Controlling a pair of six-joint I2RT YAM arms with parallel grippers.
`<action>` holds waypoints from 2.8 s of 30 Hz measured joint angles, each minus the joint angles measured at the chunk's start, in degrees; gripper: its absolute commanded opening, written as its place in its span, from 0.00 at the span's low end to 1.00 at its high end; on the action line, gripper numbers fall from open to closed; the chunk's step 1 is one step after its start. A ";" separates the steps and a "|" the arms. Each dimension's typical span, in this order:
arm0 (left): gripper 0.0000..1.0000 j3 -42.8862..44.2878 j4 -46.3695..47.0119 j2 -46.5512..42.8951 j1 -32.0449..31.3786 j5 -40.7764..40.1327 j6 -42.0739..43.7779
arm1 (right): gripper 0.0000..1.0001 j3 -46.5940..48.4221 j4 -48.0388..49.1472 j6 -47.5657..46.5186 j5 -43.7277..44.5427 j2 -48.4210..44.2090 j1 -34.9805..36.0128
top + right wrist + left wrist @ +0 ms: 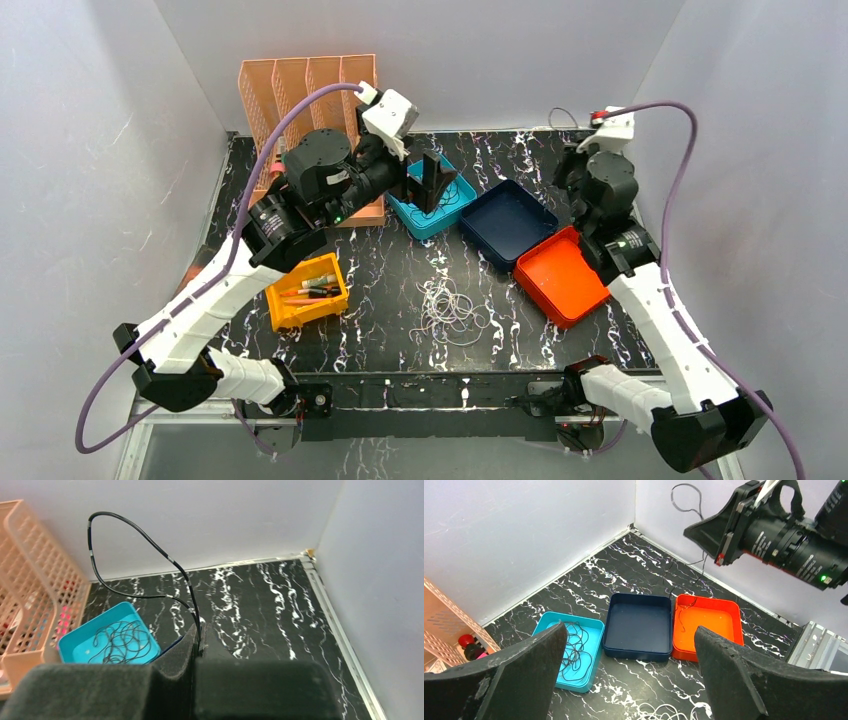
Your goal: Untangle the cables
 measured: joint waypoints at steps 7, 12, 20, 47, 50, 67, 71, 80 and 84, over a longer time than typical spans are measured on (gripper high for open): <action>0.98 -0.68 -0.02 0.02 0.00 -0.68 -0.37 | 0.00 0.24 -5.18 3.89 -0.44 -1.88 -6.47; 0.98 -0.79 -0.22 0.15 0.00 -0.94 -0.50 | 0.00 0.22 -6.49 4.57 3.13 -3.69 -6.95; 0.98 -0.83 -0.22 0.24 0.00 -1.11 -0.57 | 0.00 -0.46 -7.69 4.28 8.96 -5.20 -8.13; 0.98 -1.97 -0.66 0.50 0.00 -1.03 -1.84 | 0.00 -17.49 -6.80 9.31 8.15 -4.44 -11.98; 0.98 -2.23 -0.68 0.50 0.00 -1.05 -1.86 | 0.00 -18.58 -6.38 9.86 7.80 -4.07 -12.24; 0.98 -3.52 -0.63 0.50 0.00 -0.85 -2.40 | 0.07 -28.04 -4.98 21.09 10.43 -1.62 -13.77; 0.98 -3.80 -0.66 0.57 0.00 -0.70 -2.51 | 0.07 -29.35 -5.64 27.74 11.23 -0.33 -14.12; 0.98 -3.87 -0.61 0.57 0.00 -0.37 -2.86 | 0.13 -33.05 -6.19 38.47 9.27 6.10 -15.39; 0.98 -4.76 -0.42 0.55 0.00 -0.39 -2.91 | 0.25 -34.73 -5.66 40.41 7.43 8.39 -16.09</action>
